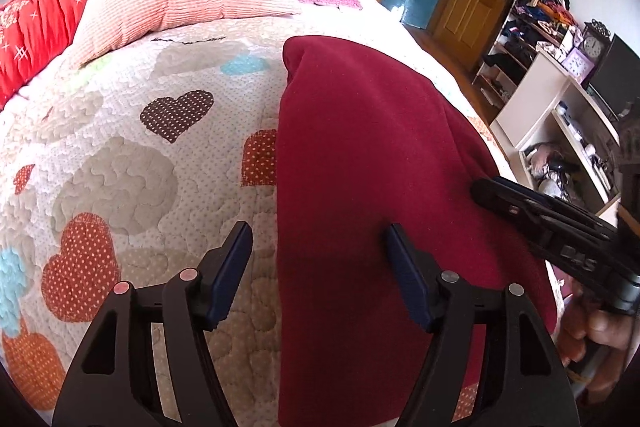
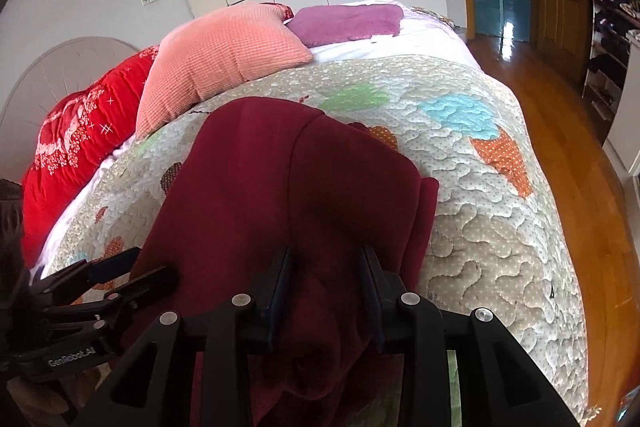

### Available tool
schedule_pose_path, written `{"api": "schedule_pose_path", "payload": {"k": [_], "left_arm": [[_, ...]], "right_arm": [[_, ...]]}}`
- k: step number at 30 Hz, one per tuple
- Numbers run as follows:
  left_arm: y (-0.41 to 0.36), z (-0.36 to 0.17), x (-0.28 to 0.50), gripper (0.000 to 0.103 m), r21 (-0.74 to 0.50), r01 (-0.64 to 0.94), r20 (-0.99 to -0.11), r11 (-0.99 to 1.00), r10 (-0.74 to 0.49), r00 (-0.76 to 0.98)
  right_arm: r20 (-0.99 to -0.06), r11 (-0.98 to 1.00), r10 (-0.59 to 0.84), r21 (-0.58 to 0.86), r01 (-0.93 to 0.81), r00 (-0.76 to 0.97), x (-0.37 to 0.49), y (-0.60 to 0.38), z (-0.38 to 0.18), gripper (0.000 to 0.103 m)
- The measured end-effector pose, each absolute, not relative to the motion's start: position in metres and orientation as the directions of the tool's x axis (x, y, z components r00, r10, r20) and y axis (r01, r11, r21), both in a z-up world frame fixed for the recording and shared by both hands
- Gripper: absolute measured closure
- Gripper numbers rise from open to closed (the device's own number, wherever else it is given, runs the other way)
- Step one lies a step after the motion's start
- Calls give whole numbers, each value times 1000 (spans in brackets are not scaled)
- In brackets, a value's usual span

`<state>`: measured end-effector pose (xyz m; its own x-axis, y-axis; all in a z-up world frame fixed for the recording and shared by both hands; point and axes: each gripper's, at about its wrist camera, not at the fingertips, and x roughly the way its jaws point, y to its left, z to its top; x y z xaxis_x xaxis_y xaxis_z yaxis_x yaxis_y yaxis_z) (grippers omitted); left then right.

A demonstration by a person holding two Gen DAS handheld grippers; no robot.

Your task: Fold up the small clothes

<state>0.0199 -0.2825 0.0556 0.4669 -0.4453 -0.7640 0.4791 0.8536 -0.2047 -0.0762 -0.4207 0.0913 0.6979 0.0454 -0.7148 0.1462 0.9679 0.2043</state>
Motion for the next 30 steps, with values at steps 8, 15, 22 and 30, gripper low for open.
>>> {"api": "schedule_pose_path", "payload": {"k": [8,15,22,30], "left_arm": [[-280,58,13,34,-206,467,-766,860,-438,470],[-276,63,6,34,-194,470,-778,861,-427,461],[-262,69,14,33,-319,466,-748,825,-521,411],[-267,49,37,27,-434,438,-737,787,-590,330]], "right_arm": [[-724,971,20,177,157,690,-109,-402,92,70],[-730,954,69,247,168,680,-112,-412,89,61],[-651,916,70,342,210,756,-133,-437,100,27],[-640,842,207,501,198,740,-100,-455,71,24]]}}
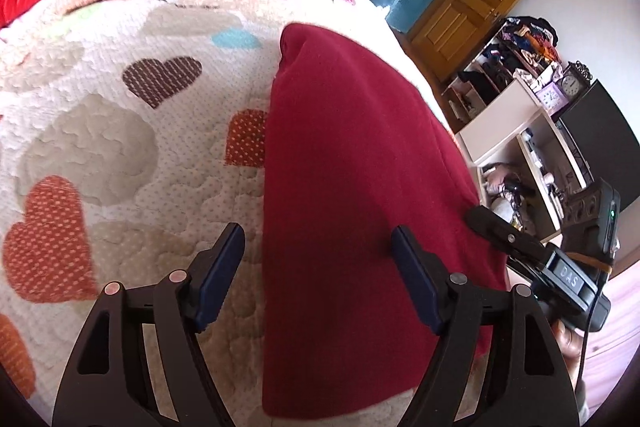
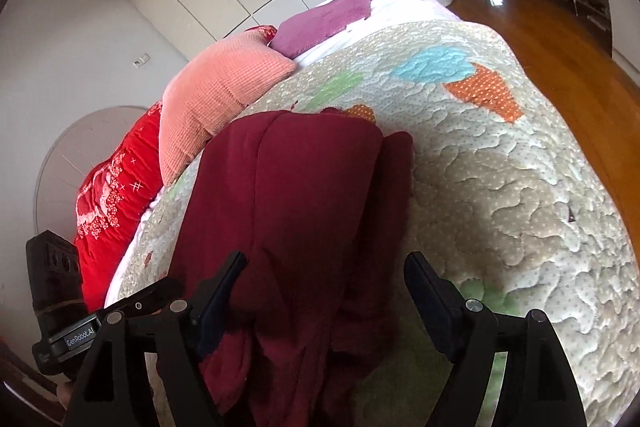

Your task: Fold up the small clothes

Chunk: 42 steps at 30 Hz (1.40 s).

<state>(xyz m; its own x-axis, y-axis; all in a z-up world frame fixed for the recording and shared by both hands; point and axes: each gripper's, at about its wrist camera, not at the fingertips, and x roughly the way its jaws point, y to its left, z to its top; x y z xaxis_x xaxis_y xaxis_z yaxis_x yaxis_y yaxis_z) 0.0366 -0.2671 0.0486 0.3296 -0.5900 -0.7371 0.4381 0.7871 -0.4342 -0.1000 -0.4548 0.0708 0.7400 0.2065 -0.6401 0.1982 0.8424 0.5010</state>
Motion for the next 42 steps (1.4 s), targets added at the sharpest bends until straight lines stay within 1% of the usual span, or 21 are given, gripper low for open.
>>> {"api": "schedule_pose_path", "payload": {"k": [4,11,12,13,14,15,17,18,20,25,29,31,32,33,34,36,38,40,42], "left_arm": [[-277,43,40,24,-427,467,-731,774,-599,325],[-288,38,46,24,-424,464,-741,778,-593,316],[-289,38,45,24,-424,464,-740,778,-593,317],[-289,37,44,24,-426,469,-740,773,-597,310],[-290,38,43,25,-419,474,-741,774,-594,315],[-290,40,40,30,-408,484,-739,774,-591,323],[-290,46,34,41,-375,506,-738,777,-580,344],[-289,48,31,44,-365,512,-738,777,-577,350],[-280,59,21,55,-354,520,-729,778,-578,368],[-239,81,-16,56,-332,527,-720,782,-571,394],[-196,83,-57,56,-323,498,-743,805,-542,393],[-179,75,-76,56,-317,477,-762,820,-519,387],[-174,71,-82,56,-309,467,-773,828,-505,384],[-171,68,-87,56,-298,464,-778,834,-494,388],[-167,68,-92,56,-287,464,-776,838,-487,400],[-160,75,-97,56,-275,455,-764,847,-480,432],[-157,86,-99,56,-256,440,-754,861,-463,467],[-161,95,-97,56,-234,446,-741,864,-455,493],[-168,98,-91,56,-207,446,-738,871,-438,513]], "right_arm": [[-639,830,235,524,191,733,-85,-454,62,22],[-653,852,222,491,181,724,-69,-444,59,19],[-657,856,221,485,179,721,-68,-443,59,21],[-658,861,219,478,176,720,-67,-441,59,24],[-659,865,218,472,170,720,-66,-439,60,36],[-656,870,216,465,162,723,-67,-436,62,46],[-651,884,208,445,145,730,-71,-432,68,55],[-652,895,197,424,137,732,-73,-427,72,59],[-644,908,189,402,117,741,-79,-417,83,61],[-612,897,280,441,25,739,-103,-387,106,62],[-613,886,346,463,-33,710,-137,-348,106,62],[-635,889,359,455,-44,684,-152,-331,98,59],[-667,902,347,430,-39,660,-157,-323,91,53],[-696,918,313,397,-17,646,-161,-320,87,50],[-713,930,275,368,9,645,-167,-321,85,49],[-698,929,248,368,40,671,-180,-331,90,49],[-658,921,237,385,50,715,-193,-341,107,49],[-628,943,213,333,10,748,-199,-335,130,51],[-632,968,190,247,-37,752,-196,-320,143,60]]}}
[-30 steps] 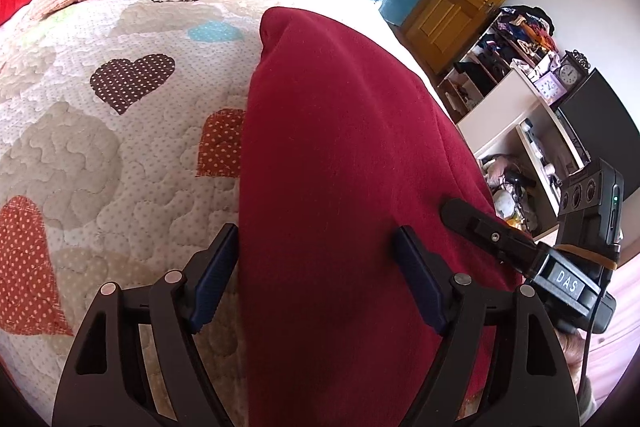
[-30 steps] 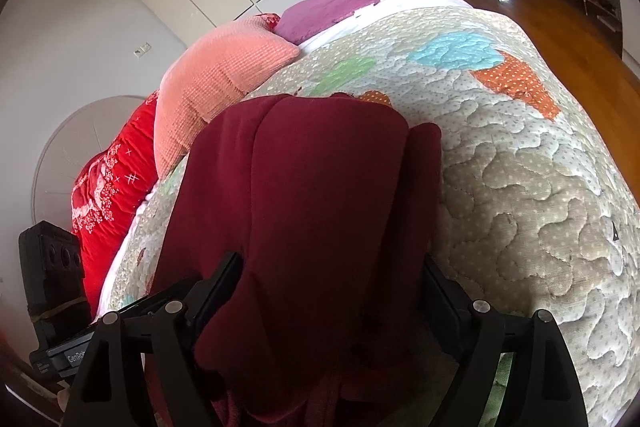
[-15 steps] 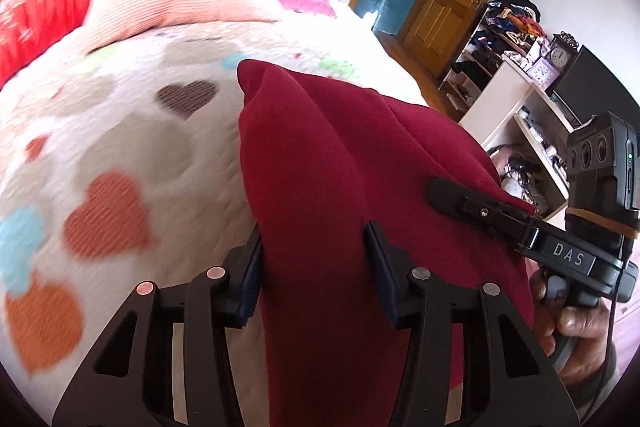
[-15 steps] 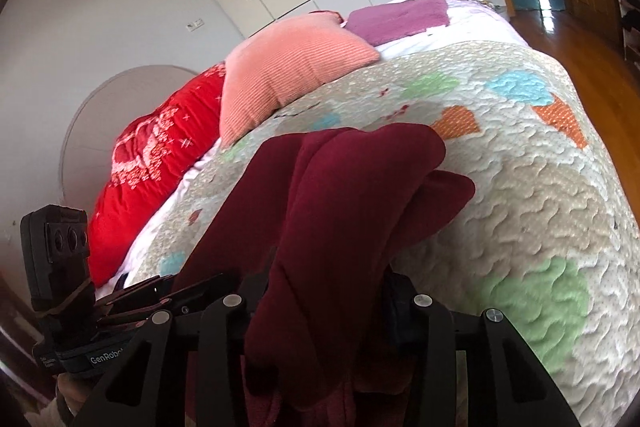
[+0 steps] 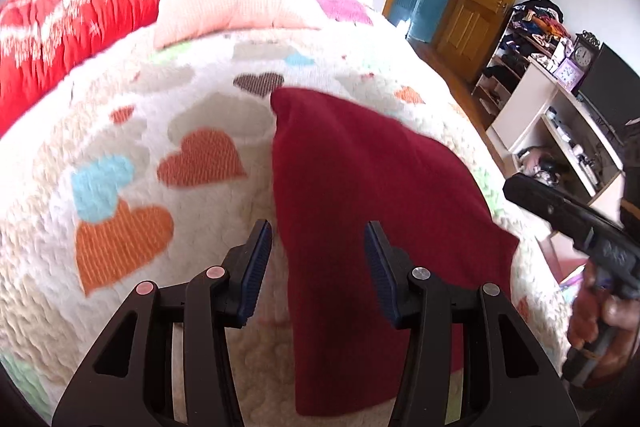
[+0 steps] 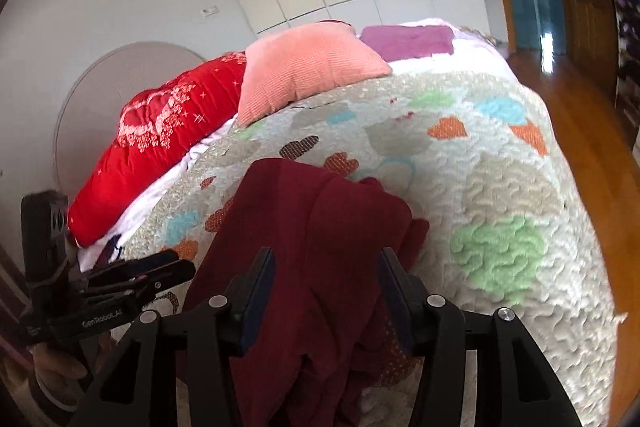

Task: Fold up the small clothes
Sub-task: 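Release the bundle and pull both tools back from it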

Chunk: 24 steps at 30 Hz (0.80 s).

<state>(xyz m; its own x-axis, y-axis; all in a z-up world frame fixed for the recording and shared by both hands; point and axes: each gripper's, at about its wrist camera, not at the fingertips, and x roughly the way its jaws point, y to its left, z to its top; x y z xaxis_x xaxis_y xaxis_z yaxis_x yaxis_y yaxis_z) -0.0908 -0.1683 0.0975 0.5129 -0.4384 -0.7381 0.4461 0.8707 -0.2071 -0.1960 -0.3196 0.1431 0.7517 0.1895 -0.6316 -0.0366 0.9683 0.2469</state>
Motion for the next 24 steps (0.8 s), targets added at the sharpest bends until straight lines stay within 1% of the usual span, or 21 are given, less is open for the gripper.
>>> {"api": "schedule_pose_path", "payload": {"k": [3,6,8,9,11,15,20,24], "left_arm": [[-176,90,-79,56,-185,440,-748,879,-416,517],[-187,77,-69,56,-153,431,-773,889,-380,508],[-192,71,-63,55,-155,433,-784,888,-378,493],[-194,68,-61,54,-156,433,-785,887,-378,491],[-196,65,-58,48,-159,434,-782,887,-381,493],[-202,60,-55,44,-157,428,-787,890,-375,490],[-204,61,-58,43,-148,418,-788,896,-362,498],[-202,61,-61,43,-154,409,-790,900,-360,496]], "right_arm": [[-650,977,184,202,-66,737,-183,-299,142,66],[-680,979,186,189,-76,709,-168,-286,126,69],[-709,989,135,141,-49,693,-159,-284,112,69],[-722,993,106,118,-29,684,-156,-284,105,70],[-738,995,75,99,-2,671,-148,-291,93,71],[-745,997,59,75,-3,664,-139,-297,79,71],[-741,995,78,104,-1,667,-148,-298,93,71],[-714,993,114,102,-58,691,-180,-283,114,71]]}}
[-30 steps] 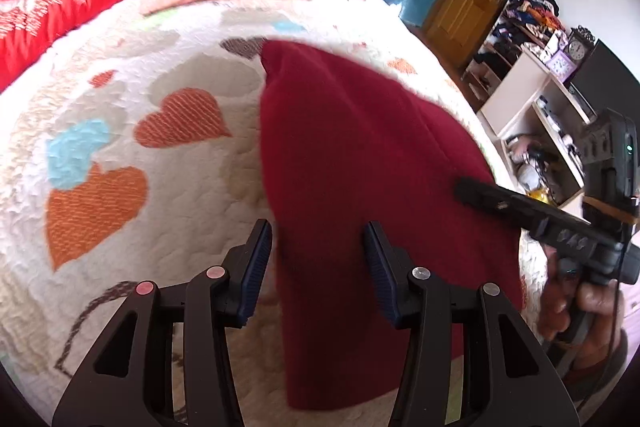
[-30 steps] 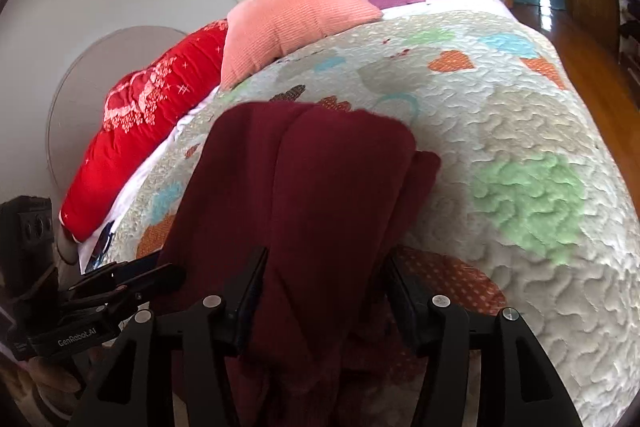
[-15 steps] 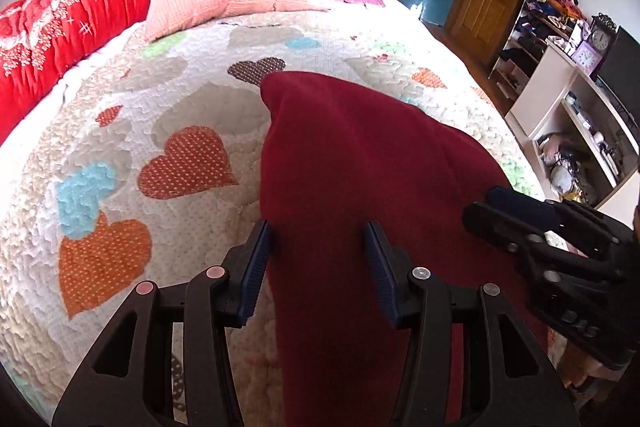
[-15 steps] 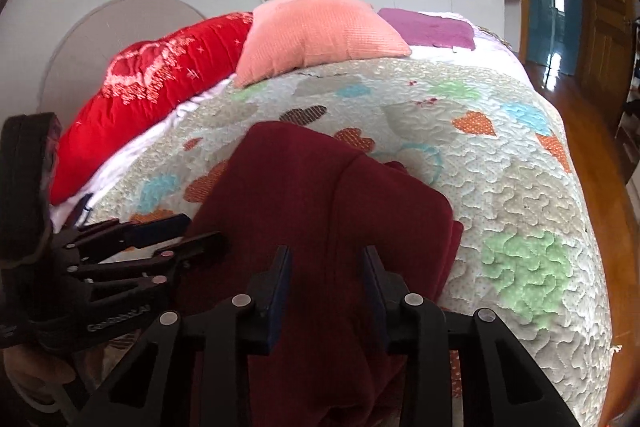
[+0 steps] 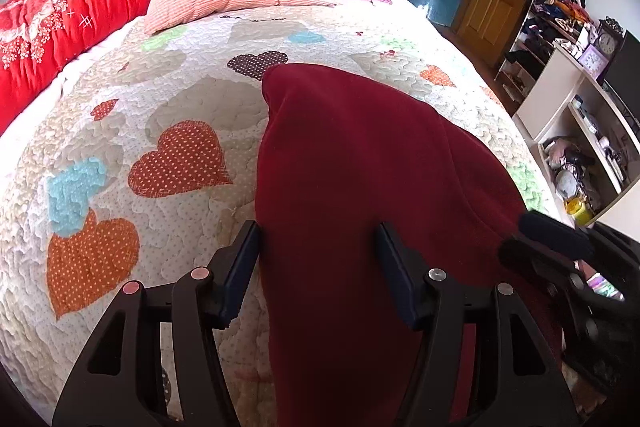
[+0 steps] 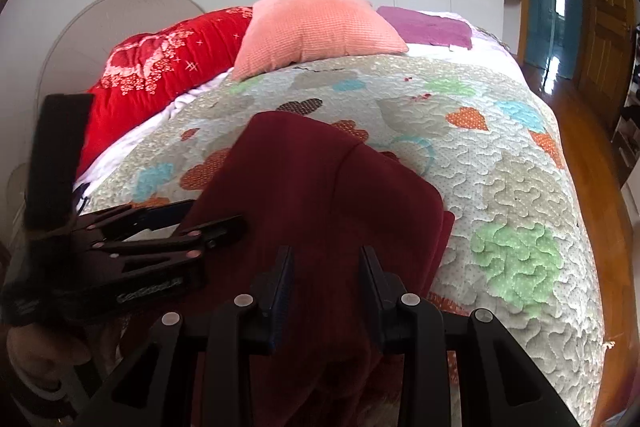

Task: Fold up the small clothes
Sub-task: 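Release the bundle and pull both tools back from it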

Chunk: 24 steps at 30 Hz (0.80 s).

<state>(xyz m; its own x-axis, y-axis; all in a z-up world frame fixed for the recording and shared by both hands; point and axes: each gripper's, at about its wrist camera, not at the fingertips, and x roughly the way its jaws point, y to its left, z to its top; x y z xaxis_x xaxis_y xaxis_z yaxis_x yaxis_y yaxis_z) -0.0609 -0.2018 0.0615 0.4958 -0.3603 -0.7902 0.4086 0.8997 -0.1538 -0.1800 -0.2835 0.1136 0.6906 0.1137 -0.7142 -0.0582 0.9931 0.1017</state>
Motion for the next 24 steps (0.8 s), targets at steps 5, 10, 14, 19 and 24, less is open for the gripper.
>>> {"api": "schedule_pose_path", "payload": {"k": [5,10,14,19,24], "left_arm": [[-203,64,-71,43,-135,402,-788,906,-344,511],[-200,74,-87,43,-112,401,-787,909,-328,523],[-189,81,-99,43,-105,370,-779,923,-308,546],[-177,94,-117,43,-87,345,-756,935,-287,588],[-167,105,-134,43,-41,328,-722,944,-255,643]], "right_arm": [[-754,1000,14,7,-14,657,-198,-276,88,70],[-740,998,36,57,11,672,-206,-282,90,67],[-709,994,59,104,22,702,-221,-282,109,63],[-682,993,48,111,38,730,-236,-277,123,57],[-661,991,45,123,49,749,-244,-272,134,56]]}}
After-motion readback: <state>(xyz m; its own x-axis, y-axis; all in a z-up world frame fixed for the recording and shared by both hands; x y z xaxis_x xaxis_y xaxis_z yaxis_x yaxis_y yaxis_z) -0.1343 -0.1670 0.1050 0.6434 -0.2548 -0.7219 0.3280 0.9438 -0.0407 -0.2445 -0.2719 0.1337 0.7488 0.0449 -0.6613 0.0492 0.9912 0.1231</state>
